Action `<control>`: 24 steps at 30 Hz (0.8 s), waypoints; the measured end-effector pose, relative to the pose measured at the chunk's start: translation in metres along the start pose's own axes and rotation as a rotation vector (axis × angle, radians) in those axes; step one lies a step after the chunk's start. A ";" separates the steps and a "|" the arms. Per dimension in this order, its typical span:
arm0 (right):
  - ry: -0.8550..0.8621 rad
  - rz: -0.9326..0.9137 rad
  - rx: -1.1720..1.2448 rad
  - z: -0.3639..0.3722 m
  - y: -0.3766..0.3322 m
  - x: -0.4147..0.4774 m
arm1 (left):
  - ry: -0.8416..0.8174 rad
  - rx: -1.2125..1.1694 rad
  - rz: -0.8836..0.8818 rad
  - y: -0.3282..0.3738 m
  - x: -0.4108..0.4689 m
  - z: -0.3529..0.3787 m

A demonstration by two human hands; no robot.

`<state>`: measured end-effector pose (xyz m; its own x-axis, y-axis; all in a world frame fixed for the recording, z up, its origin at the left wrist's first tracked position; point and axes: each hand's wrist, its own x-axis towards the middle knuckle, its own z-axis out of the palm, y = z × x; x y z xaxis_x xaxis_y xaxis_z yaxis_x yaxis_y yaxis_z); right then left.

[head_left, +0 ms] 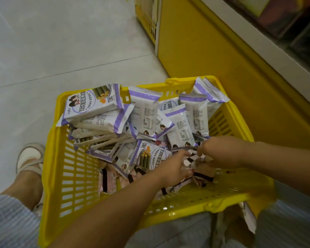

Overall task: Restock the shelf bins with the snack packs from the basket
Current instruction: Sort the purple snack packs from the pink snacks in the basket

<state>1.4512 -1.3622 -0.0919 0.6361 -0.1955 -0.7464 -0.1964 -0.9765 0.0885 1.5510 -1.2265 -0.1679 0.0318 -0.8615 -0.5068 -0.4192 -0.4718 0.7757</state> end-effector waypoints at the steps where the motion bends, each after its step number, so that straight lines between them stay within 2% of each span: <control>1: 0.040 0.002 0.010 0.002 0.000 0.002 | -0.076 -0.024 -0.016 -0.002 -0.001 -0.002; 3: 0.161 -0.029 -0.002 0.008 -0.001 0.008 | -0.136 -0.005 0.009 -0.007 -0.005 -0.009; 5: 0.285 -0.111 -0.021 0.015 -0.005 0.015 | -0.113 0.044 0.023 -0.015 -0.014 -0.019; 7: 0.339 -0.219 -0.056 0.024 -0.010 0.024 | -0.073 0.117 -0.045 -0.027 -0.026 -0.035; 9: 0.329 -0.289 -0.071 0.030 -0.016 0.032 | -0.094 0.212 -0.131 -0.045 -0.038 -0.050; 13: 0.250 -0.355 -0.123 0.042 -0.027 0.045 | -0.372 0.668 -0.438 -0.081 -0.060 -0.066; 14: 0.219 -0.360 -0.155 0.045 -0.029 0.046 | -0.395 0.753 -0.491 -0.093 -0.063 -0.066; 18: 0.141 -0.339 -0.220 0.048 -0.031 0.047 | -0.216 0.687 -0.617 -0.126 -0.065 -0.066; 24: 0.185 -0.415 0.059 0.033 -0.052 0.053 | -0.114 0.796 -0.627 -0.135 -0.065 -0.049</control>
<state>1.4701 -1.3189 -0.1578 0.7914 0.1929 -0.5801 0.0646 -0.9700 -0.2345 1.6502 -1.1160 -0.2207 0.3837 -0.4595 -0.8010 -0.8401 -0.5339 -0.0962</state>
